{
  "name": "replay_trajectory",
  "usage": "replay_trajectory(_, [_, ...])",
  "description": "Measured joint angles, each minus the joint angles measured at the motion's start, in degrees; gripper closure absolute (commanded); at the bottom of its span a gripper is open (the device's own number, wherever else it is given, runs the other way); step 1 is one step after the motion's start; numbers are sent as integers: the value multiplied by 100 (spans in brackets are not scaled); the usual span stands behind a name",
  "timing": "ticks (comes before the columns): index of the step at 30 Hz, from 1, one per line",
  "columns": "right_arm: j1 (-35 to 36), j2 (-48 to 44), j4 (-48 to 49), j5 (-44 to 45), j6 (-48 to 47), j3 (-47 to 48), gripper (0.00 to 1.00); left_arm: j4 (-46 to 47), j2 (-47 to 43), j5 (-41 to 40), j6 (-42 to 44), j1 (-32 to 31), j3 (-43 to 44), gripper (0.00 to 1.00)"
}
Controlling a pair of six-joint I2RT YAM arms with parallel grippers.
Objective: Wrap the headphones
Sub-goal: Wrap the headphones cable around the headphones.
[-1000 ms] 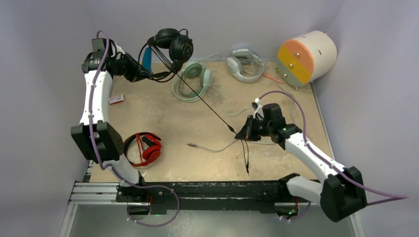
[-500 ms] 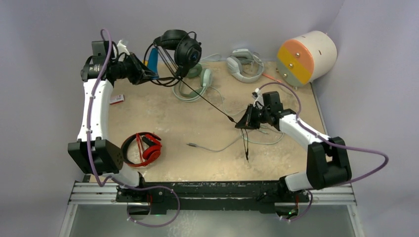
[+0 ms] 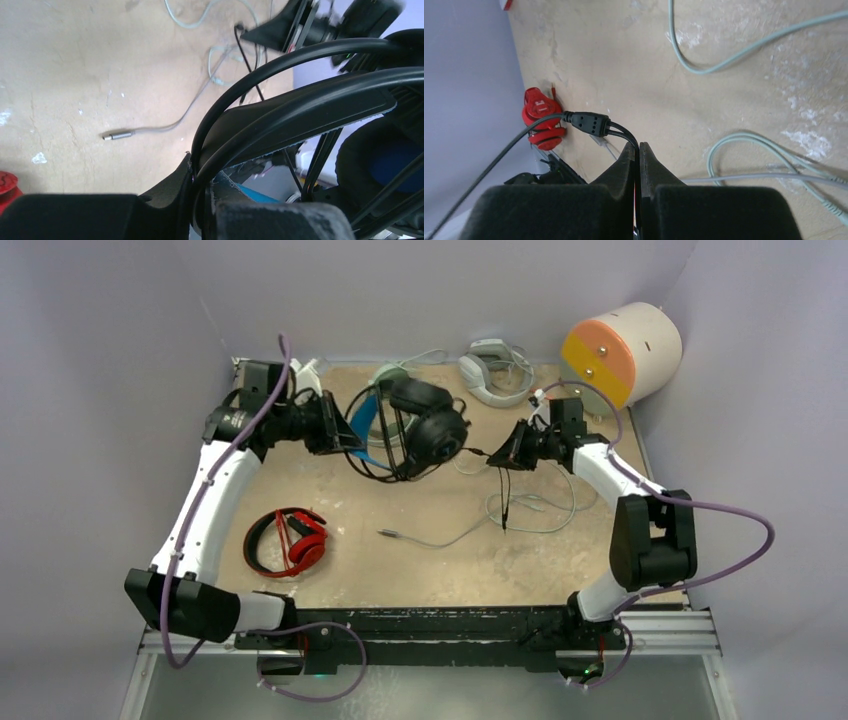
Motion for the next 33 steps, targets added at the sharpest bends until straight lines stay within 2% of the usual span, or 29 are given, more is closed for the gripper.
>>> replay_trajectory(11, [-37, 181, -149, -415, -195, 680, 100, 208, -444, -868, 629, -1696, -1329, 100])
replay_trajectory(15, [-37, 181, -264, -551, -310, 946, 100, 284, -474, -1749, 780, -2581, -1506, 100])
replay_trajectory(23, [-37, -15, -398, -916, -326, 1139, 100, 457, -321, -4350, 1115, -4118, -1644, 100])
replay_trajectory(29, [-37, -227, -417, -1220, -273, 1233, 100, 509, 254, -5635, 1294, -4693, -1637, 100])
replay_trajectory(33, [-26, -505, -378, -1532, -129, 1167, 100, 507, 780, -6247, 1268, -4758, -1617, 100])
